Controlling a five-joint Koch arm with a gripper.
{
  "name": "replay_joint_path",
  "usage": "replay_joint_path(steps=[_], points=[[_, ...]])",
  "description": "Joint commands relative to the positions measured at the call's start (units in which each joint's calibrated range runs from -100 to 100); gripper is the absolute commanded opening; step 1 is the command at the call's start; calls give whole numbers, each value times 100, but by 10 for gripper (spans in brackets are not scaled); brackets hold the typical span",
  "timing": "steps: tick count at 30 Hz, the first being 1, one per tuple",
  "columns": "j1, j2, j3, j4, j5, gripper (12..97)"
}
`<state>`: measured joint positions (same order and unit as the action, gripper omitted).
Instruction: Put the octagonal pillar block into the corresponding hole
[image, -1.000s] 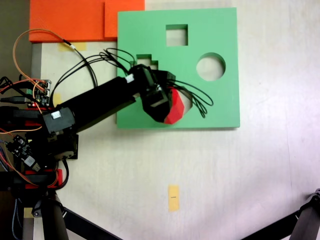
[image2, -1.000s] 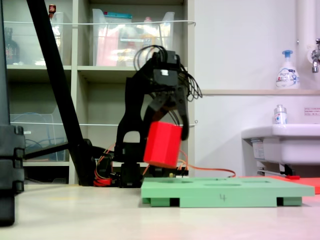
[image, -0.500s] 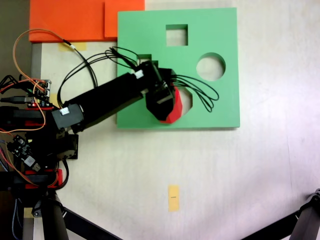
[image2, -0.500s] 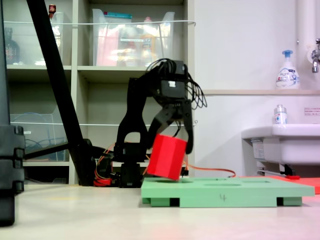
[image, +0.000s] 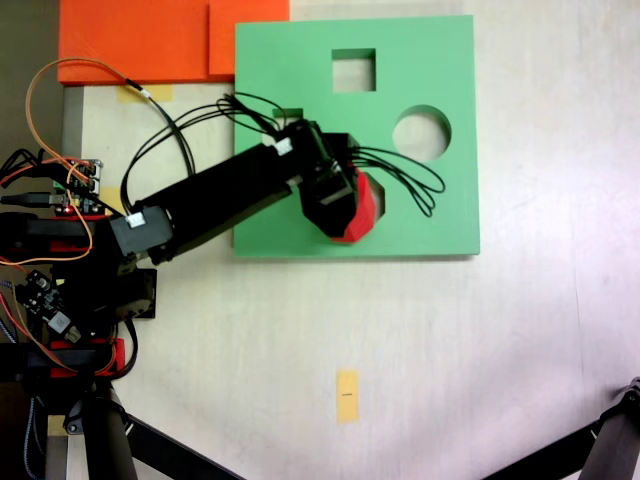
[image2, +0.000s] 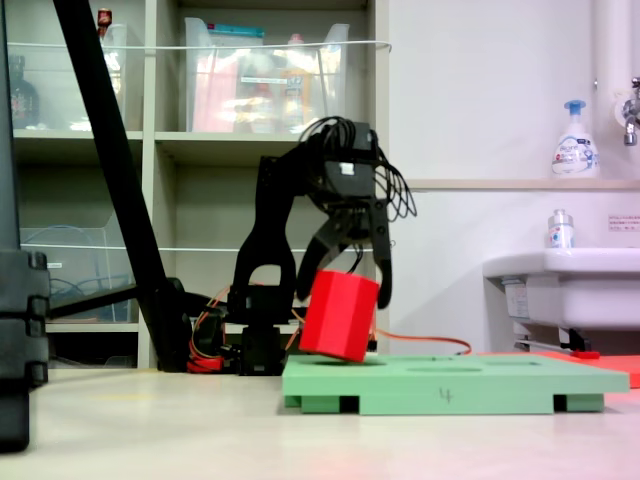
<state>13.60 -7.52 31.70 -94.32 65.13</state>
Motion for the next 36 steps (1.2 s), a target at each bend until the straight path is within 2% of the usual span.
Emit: replay_joint_path(steps=[1,36], points=[[29,-16,509,395,5,326],[205,1074,459,732,376,330]])
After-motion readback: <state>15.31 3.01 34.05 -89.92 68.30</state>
